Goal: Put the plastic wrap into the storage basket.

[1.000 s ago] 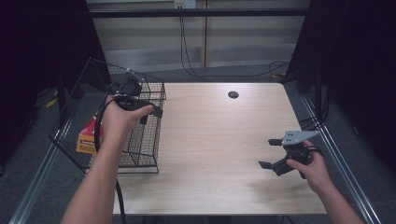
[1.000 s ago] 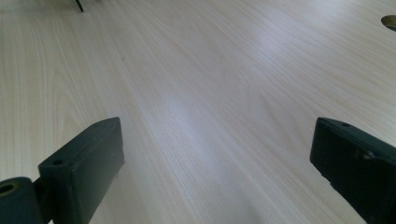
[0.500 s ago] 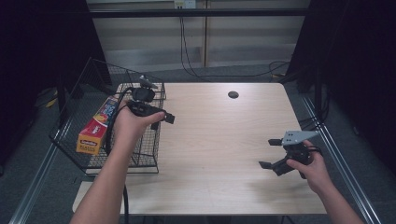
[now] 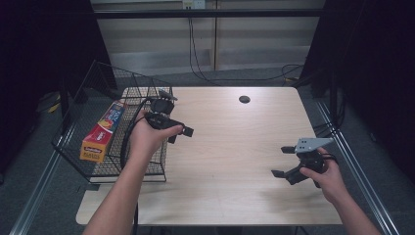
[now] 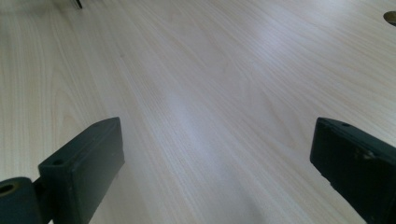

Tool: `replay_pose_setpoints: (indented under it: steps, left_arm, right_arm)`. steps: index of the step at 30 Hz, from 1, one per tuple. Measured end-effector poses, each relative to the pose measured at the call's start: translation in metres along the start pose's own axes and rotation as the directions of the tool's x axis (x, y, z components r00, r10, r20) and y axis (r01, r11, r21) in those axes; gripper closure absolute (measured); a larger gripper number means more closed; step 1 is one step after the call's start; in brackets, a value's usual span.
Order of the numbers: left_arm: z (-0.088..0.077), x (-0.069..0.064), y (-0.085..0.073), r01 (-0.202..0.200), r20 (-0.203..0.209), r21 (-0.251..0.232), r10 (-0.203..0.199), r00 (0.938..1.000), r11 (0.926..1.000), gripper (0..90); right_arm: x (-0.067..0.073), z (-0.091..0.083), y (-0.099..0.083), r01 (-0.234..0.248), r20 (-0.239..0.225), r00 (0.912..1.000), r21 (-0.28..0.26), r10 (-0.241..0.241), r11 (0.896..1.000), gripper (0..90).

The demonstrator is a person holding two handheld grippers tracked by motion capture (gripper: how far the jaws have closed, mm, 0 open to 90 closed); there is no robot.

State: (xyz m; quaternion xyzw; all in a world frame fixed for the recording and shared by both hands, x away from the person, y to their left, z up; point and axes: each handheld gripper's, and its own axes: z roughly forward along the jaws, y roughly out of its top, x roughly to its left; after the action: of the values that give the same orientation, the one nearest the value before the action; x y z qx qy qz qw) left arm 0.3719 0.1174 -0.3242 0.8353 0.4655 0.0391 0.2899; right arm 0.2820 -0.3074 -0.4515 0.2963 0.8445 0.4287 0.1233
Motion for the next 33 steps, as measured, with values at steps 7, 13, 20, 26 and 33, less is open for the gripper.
replay_pose_setpoints:
  steps: [7, 13, 20, 26, 33]
  left_arm:
    - [0.009, -0.01, -0.001, -0.034, 0.029, 0.009, 0.033, 0.999, 0.9994, 9.5]
    - [0.017, -0.017, -0.004, -0.062, 0.054, 0.018, 0.061, 0.9966, 0.9979, 9.5]
    - [0.024, -0.023, -0.007, -0.072, 0.065, 0.015, 0.071, 0.9954, 0.9973, 9.6]
    - [0.031, -0.028, -0.011, -0.078, 0.08, 0.003, 0.078, 0.9938, 0.9969, 9.8]
    - [0.039, -0.032, -0.018, -0.1, 0.101, 0.007, 0.099, 0.9899, 0.9949, 9.8]
  right_arm:
    - [0.0, 0.001, 0.0, 0.002, -0.004, 1.0, 0.002, -0.002, 1.0, 2.6]
    - [0.0, 0.0, -0.001, 0.003, -0.007, 1.0, 0.001, -0.003, 1.0, 2.6]
    - [0.0, 0.001, -0.001, -0.002, -0.004, 1.0, 0.005, 0.002, 1.0, 2.6]
    - [0.001, 0.003, -0.001, -0.001, -0.007, 1.0, 0.007, 0.001, 1.0, 2.7]
    - [0.0, 0.003, -0.002, 0.004, -0.014, 0.9999, 0.013, -0.004, 1.0, 2.6]
